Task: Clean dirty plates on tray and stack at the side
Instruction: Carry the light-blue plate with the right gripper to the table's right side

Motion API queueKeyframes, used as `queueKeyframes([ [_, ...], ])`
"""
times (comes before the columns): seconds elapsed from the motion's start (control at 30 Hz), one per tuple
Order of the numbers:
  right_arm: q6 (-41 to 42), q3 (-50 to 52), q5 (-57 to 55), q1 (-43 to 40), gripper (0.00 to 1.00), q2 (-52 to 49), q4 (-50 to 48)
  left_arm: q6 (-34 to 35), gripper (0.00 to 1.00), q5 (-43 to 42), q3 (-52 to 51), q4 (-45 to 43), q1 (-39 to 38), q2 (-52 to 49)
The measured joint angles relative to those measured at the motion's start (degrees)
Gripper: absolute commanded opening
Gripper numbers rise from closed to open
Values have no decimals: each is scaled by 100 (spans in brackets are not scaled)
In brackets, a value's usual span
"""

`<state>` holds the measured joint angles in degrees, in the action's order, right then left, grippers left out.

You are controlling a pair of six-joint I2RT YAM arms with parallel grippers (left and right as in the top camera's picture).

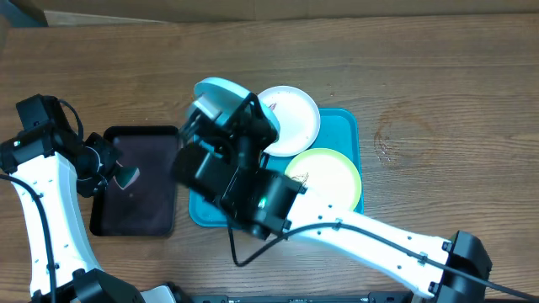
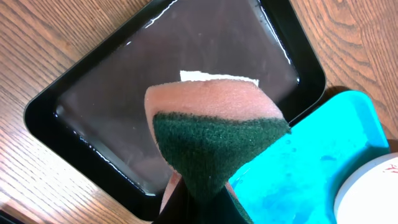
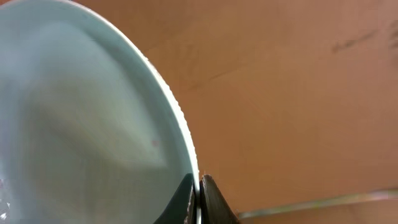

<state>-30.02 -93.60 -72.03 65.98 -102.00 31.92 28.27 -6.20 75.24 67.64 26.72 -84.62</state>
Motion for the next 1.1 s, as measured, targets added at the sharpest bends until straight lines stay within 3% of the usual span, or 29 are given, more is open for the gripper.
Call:
queueKeyframes([
  [0.1,-369,0,-197,179,4,0,-17,-2,4,-28,0,-2,0,0],
  [0.23,-278,-2,-299,238,4,0,13,-4,4,-52,0,0,0,0],
  [0.33,439,-11,-184,131,4,0,463,-20,4,-63,0,0,0,0],
  [0.43,1537,-11,634,-203,4,-2,1300,-24,4,-70,0,0,0,0],
  [0.57,3276,-7,2656,-1419,4,-2,1926,-42,4,-70,0,-15,0,0],
  [0.73,4625,-7,5066,-3541,4,-28,2103,-57,4,-70,0,-22,0,0],
  [0.9,5128,-7,6800,-5495,4,-35,2402,-125,4,-70,0,-22,0,0],
  [1.1,5292,133,7691,-7211,4,-39,2828,-133,4,-70,0,-90,0,0],
])
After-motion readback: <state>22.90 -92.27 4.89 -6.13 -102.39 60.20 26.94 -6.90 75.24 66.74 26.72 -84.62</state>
